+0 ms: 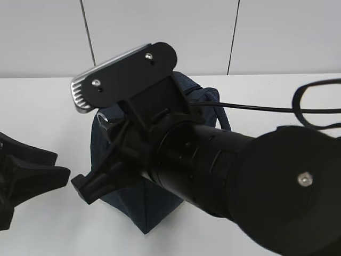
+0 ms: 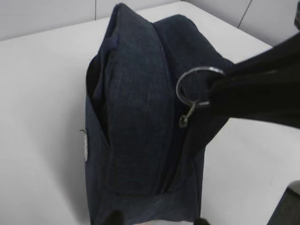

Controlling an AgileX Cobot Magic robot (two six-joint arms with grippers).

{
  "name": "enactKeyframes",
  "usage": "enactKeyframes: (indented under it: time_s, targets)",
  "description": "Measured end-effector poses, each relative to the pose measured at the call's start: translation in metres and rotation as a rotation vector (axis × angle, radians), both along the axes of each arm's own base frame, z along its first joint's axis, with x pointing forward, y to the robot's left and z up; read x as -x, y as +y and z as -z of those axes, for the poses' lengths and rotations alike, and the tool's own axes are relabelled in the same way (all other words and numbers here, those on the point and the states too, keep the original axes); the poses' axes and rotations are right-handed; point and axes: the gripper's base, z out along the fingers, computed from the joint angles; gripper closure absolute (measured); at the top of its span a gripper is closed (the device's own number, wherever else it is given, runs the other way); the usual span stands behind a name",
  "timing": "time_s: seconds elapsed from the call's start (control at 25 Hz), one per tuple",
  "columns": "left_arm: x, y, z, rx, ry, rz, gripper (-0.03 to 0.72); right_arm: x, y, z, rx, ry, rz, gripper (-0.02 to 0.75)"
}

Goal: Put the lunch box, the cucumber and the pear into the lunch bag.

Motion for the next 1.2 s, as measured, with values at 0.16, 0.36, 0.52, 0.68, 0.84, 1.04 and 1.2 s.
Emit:
enactKeyframes:
  time_s: [0.16,0.36,0.52,0.68,0.84,1.04,1.2]
  targets:
    - [-0.012,-0.010,0.019,0.023,0.061,0.104,0.373,0.000,-0.002,0.002,0.020,0.026,0.022,0.738]
    - [-0.032,-0.014,0.030,-0.013,0.044,0.115,0.331,0.000,-0.003,0.003,0.026,0.036,0.034,0.738]
    - [-0.041,-0.015,0.025,-0.018,-0.006,0.117,0.326,0.000,-0.002,0.003,0.024,0.045,0.024,0.738]
    - [-0.050,-0.019,0.024,-0.010,-0.009,0.142,0.326,0.001,-0.002,0.003,0.025,0.046,0.020,0.738]
    - [-0.061,-0.023,0.031,0.005,0.030,0.141,0.421,0.001,-0.002,0.003,0.023,0.050,0.020,0.738]
    - [-0.062,-0.024,0.034,0.004,0.029,0.149,0.657,0.000,-0.003,0.002,0.025,0.041,0.032,0.738]
    - [-0.062,-0.024,0.034,0.008,0.030,0.149,0.672,-0.003,-0.006,0.001,0.026,0.017,0.077,0.738]
